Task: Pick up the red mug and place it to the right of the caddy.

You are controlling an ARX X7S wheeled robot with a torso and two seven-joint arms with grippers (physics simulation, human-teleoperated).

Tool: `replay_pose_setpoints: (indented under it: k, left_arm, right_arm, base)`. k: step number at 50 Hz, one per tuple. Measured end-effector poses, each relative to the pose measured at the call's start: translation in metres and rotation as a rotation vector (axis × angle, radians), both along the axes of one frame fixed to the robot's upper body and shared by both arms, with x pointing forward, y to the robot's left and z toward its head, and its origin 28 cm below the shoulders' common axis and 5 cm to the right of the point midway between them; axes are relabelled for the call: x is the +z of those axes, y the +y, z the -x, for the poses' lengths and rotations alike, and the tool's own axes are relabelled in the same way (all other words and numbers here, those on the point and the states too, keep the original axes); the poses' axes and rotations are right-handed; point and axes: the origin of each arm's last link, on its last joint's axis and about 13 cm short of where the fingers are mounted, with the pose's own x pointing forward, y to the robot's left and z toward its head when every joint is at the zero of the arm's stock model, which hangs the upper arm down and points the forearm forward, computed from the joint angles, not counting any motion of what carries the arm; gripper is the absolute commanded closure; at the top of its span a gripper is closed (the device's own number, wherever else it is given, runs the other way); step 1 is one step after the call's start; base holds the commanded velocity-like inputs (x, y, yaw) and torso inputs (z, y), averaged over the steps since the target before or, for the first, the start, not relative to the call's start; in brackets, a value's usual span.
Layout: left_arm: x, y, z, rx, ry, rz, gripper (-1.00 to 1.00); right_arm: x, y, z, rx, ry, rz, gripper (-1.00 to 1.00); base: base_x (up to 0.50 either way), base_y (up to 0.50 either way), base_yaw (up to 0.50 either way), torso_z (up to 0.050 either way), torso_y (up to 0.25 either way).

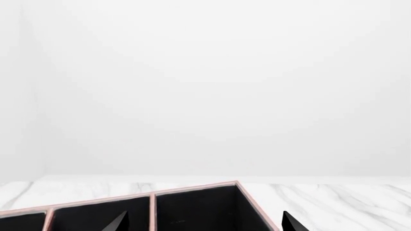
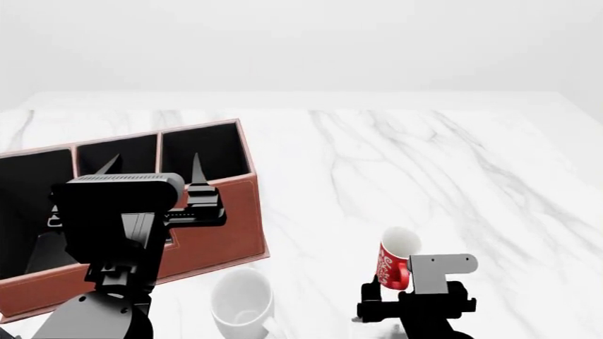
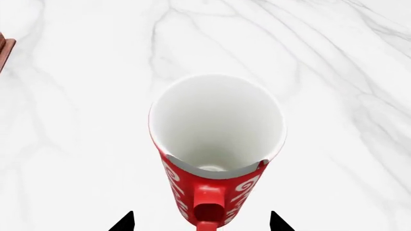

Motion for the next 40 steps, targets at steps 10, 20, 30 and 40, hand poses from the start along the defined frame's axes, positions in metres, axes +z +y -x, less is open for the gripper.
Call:
replay_pose_setpoints:
  k: [10,20,30,40]
  left_arm:
    - [0.0,0.0,0.0,-0.001,0.0,-0.001,-1.0]
    - [0.0,0.0,0.0,-0.001,0.001,-0.002,-1.0]
    - [0.0,0.0,0.0,-0.001,0.001,-0.003,-1.0]
    - [-0.001,0.0,0.0,0.0,0.002,-0.005,-1.0]
  right_arm:
    - [-0.002,0.0,-0.001,-0.002,0.001,0.013,1.0]
    - [-0.002,0.001,-0.001,-0.01,0.0,0.028,1.0]
    - [-0.001,0.001,-0.001,-0.01,-0.003,0.042,1.0]
    - [0.025,0.002,-0.009,0.053,-0.083,0.086,1.0]
  base:
    - [0.0,0.0,0.0,0.0,0.0]
    - [0.0,0.0,0.0,0.0,0.0]
    - [0.0,0.0,0.0,0.0,0.0]
    - [0.0,0.0,0.0,0.0,0.001]
